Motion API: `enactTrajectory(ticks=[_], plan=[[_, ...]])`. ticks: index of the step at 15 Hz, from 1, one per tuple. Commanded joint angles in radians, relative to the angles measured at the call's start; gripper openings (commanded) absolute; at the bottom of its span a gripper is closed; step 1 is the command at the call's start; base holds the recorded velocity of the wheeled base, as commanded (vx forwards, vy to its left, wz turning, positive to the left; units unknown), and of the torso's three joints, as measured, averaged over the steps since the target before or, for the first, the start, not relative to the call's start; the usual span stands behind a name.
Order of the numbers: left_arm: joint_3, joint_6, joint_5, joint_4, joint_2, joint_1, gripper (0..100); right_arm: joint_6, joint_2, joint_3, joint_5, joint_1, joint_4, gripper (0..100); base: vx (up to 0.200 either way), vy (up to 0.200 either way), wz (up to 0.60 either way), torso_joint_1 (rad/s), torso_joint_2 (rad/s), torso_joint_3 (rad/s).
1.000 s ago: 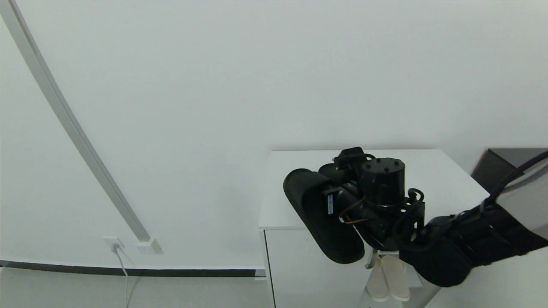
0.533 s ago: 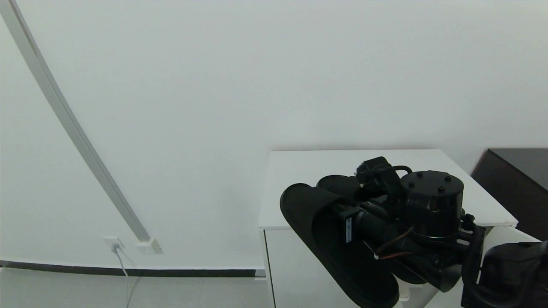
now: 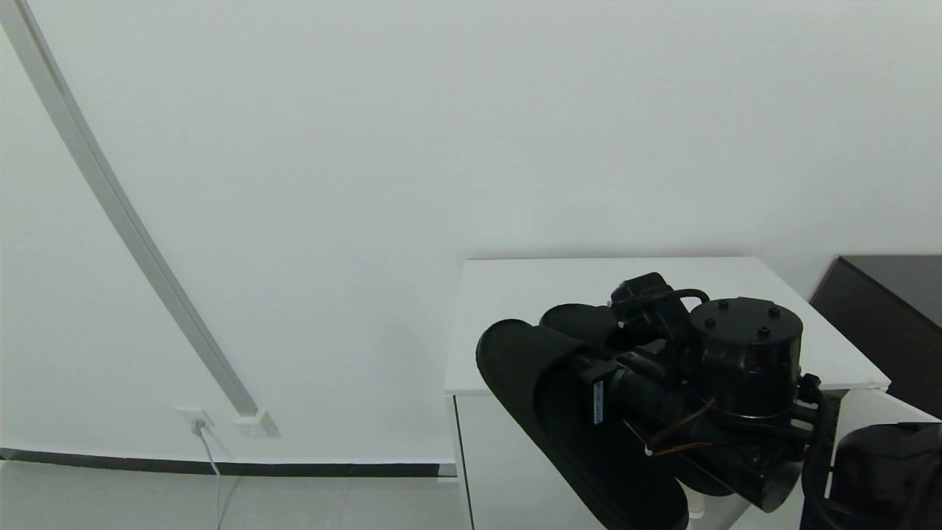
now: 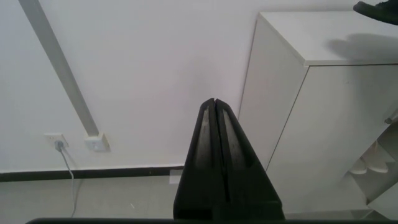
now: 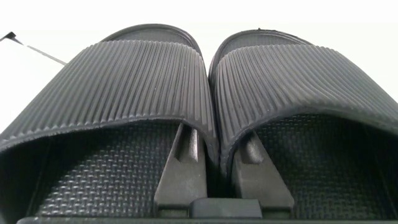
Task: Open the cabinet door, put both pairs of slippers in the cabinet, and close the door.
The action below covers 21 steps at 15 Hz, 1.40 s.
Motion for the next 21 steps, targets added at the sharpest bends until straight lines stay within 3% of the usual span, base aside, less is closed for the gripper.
enactTrajectory(ticks=[1, 9, 21], plan=[[0.0, -0.001, 0.0, 0.0, 0.001, 0.0, 0, 0.0, 0.002, 0.0, 0.0, 0.002, 0.0, 0, -0.2, 0.0, 0.0, 0.007, 0.0, 0.002], [0.0, -0.001, 0.0, 0.0, 0.001, 0.0, 0, 0.0, -0.006, 0.011, -0.005, 0.003, 0.0, 0, -0.2, 0.0, 0.0, 0.002, 0.0, 0.002], [0.0, -0.001, -0.001, 0.0, 0.001, 0.0, 0, -0.002, -0.002, 0.012, -0.005, 0.006, -0.002, 0, 0.0, 0.0, 0.0, 0.0, 0.0, 0.0]])
